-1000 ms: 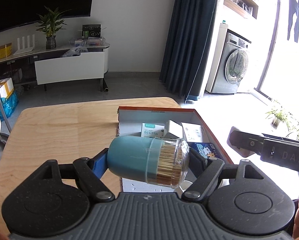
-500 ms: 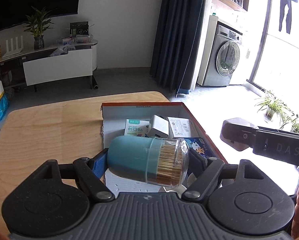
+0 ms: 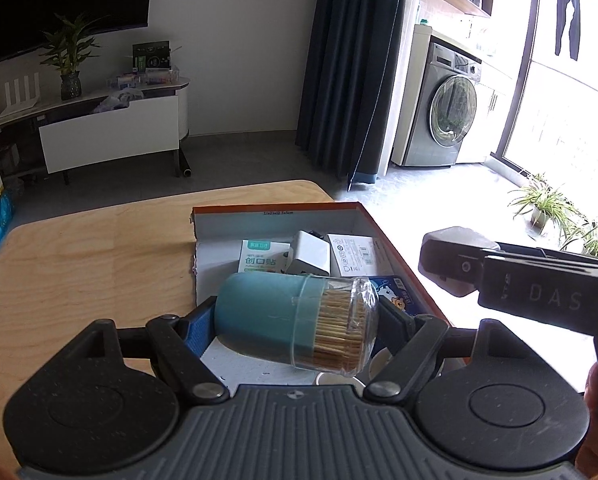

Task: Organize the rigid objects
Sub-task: 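Carry the toothpick jar and charger cube with both grippers over the box, then lower the toothpick jar with left gripper while right gripper lowers the charger cube into the box, then open right gripper to drop the charger cube while left gripper releases the toothpick jar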

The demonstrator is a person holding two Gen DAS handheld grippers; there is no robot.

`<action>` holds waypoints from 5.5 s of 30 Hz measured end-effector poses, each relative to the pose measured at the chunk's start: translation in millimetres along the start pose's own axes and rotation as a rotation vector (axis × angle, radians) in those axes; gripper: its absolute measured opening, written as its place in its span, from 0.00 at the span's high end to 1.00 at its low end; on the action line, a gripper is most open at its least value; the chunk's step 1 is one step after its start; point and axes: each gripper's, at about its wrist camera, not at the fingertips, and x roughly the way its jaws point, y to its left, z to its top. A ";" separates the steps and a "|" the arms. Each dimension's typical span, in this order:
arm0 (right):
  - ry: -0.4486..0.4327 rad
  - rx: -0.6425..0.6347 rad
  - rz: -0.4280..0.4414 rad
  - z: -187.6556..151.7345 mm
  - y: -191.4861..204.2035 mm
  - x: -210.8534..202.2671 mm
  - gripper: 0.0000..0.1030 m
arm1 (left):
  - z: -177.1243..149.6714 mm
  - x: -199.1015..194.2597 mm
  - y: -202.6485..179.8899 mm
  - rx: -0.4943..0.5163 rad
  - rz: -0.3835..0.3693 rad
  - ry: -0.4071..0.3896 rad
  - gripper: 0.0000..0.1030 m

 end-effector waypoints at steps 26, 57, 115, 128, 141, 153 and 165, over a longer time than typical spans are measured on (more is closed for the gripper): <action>0.026 0.000 0.020 7.6 -2.4 15.0 0.30 | 8.1 19.9 -3.3 -0.010 -0.012 0.040 0.21; 0.035 0.021 0.029 20.1 -9.1 24.9 0.30 | 20.9 31.0 -3.5 -0.004 -0.012 0.055 0.21; 0.057 0.041 0.026 27.7 -11.9 48.6 0.30 | 45.5 56.0 15.8 -0.025 0.020 0.055 0.21; 0.077 0.040 0.022 30.9 -11.6 57.1 0.30 | 49.0 63.7 19.2 -0.030 0.022 0.062 0.21; 0.092 0.041 0.010 34.2 -9.3 67.0 0.30 | 51.4 72.7 24.8 -0.038 0.028 0.068 0.21; 0.113 0.039 -0.006 34.0 -7.7 83.5 0.30 | 52.1 81.4 31.2 -0.054 0.035 0.075 0.21; 0.065 0.056 -0.025 39.5 -11.5 88.8 0.24 | 54.1 92.6 34.8 -0.054 0.041 0.085 0.21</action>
